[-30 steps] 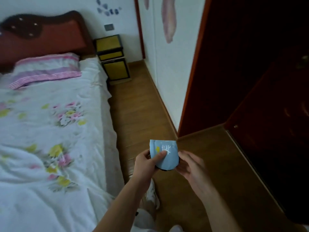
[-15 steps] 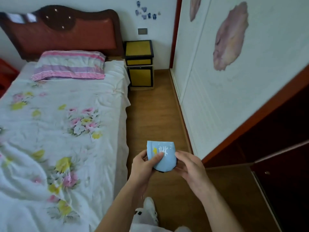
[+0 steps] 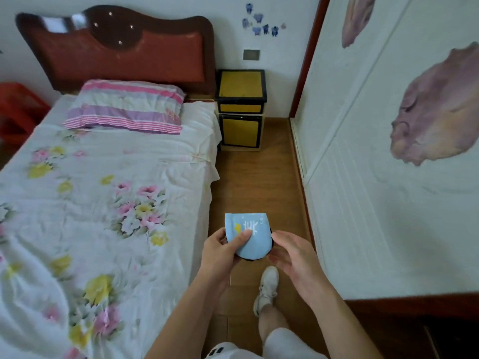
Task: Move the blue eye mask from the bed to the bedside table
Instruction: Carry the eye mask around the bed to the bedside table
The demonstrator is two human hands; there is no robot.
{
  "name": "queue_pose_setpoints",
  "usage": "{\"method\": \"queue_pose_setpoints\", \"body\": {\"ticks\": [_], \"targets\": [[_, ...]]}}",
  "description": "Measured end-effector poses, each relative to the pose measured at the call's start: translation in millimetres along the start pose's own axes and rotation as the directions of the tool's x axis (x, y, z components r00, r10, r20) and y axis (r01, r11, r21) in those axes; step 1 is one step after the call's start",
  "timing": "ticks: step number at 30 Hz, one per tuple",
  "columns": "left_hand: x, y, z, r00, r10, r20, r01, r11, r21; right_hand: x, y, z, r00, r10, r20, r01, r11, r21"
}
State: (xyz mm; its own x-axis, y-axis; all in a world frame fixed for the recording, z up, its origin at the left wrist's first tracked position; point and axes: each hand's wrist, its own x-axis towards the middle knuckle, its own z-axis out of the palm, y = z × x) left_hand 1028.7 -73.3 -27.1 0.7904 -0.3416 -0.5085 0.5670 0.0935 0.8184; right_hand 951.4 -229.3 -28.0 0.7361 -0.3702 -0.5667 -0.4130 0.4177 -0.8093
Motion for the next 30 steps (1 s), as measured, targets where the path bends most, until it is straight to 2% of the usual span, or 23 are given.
{"method": "queue_pose_setpoints", "body": {"ticks": [8, 16, 24, 30], "targets": [[130, 64, 51, 0.995, 0.005, -0.099, -0.005, 1.0, 0.001, 138, -88, -2, 0.996, 0.048, 0.075, -0.048, 0.999, 0.004], [248, 128, 114, 0.99, 0.028, -0.137, -0.032, 0.999, -0.03, 265, -191, -9, 0.993, 0.007, 0.115, -0.001, 0.999, -0.054], [327, 183, 127, 0.987, 0.044, -0.157, -0.048, 0.999, -0.019, 346, -242, 11, 0.989, 0.049, 0.139, -0.039, 0.997, -0.073], [409, 220, 125, 0.991, 0.013, -0.137, -0.024, 0.997, -0.076, 417, -280, 39, 0.992, 0.061, 0.109, -0.054, 0.996, -0.066]]}}
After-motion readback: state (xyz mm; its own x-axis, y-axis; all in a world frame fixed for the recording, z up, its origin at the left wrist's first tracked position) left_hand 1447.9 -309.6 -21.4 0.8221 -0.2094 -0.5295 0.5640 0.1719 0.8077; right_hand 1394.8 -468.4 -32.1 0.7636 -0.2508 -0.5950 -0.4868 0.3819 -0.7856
